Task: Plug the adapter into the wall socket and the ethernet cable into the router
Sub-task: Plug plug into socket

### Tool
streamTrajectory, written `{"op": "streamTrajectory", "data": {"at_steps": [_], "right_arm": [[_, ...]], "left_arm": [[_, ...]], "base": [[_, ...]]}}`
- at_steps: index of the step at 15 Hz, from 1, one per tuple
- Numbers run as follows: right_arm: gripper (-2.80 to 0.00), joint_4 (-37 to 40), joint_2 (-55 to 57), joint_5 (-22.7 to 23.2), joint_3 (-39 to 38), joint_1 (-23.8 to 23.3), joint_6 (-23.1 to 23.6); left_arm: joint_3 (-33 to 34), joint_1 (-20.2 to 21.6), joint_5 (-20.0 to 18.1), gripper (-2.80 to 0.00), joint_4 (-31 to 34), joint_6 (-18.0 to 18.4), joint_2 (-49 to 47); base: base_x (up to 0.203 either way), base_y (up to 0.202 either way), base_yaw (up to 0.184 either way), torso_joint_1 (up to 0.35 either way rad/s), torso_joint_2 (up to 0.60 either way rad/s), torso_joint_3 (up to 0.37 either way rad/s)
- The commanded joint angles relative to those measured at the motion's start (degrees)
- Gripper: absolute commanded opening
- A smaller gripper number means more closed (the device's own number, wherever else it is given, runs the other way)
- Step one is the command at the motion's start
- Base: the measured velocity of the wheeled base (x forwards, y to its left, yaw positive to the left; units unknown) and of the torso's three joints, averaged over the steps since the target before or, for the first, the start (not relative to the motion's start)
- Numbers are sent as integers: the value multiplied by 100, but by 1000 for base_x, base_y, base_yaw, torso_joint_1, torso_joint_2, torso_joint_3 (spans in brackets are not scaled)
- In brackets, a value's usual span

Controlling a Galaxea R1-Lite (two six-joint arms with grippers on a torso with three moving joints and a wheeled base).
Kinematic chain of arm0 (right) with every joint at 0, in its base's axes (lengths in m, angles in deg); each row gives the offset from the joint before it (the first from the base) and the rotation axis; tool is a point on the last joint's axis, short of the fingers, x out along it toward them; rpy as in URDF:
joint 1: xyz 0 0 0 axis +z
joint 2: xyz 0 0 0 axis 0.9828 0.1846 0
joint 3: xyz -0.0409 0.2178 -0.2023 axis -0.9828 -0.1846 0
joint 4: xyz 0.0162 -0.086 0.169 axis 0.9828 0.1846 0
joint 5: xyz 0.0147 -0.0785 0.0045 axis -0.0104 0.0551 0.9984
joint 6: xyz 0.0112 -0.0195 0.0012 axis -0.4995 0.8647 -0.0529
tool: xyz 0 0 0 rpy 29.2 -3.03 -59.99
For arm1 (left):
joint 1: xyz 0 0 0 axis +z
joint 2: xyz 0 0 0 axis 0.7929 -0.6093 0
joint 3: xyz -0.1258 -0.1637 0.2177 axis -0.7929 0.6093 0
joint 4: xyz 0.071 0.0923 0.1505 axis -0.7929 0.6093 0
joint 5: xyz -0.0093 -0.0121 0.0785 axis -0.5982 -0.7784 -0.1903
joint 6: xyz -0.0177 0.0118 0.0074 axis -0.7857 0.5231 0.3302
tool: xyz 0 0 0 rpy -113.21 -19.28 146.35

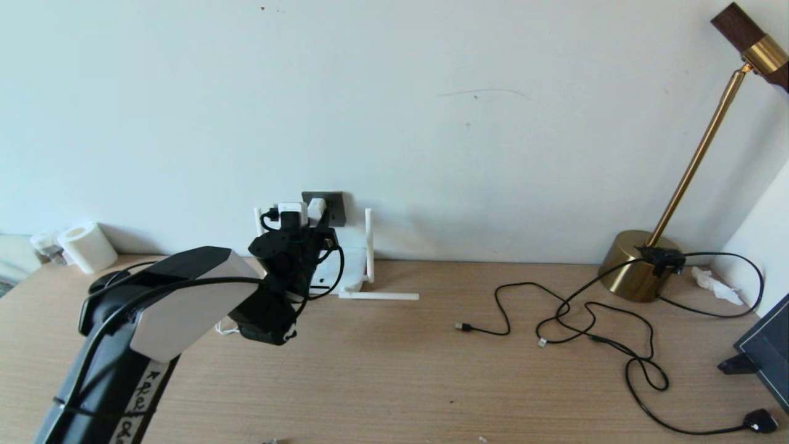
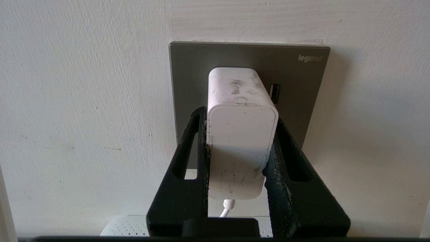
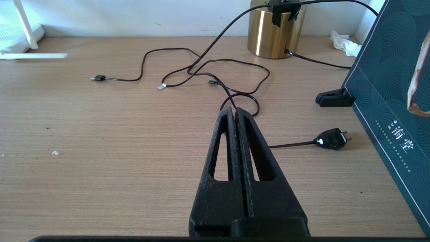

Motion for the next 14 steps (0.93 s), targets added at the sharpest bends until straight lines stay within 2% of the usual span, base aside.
{"op": "streamTrajectory", "data": {"at_steps": [1,4,5,14], "right_arm": [[-280,-6,0,0,0,2,-2],[-280,-7,0,0,0,2,-2],[-280,2,0,0,0,2,-2],[-280,0,0,0,0,2,-2]], "left_arm": [[-1,2,16,-280,-68,2,59],[29,2,8,-280,-68,2,63],[52,2,8,0,-68,2,63],[203,-28,10,0,-68,-67,180]], "base": [[0,0,0,0,0,0],[0,0,0,0,0,0],[0,0,0,0,0,0],[0,0,0,0,0,0]]}}
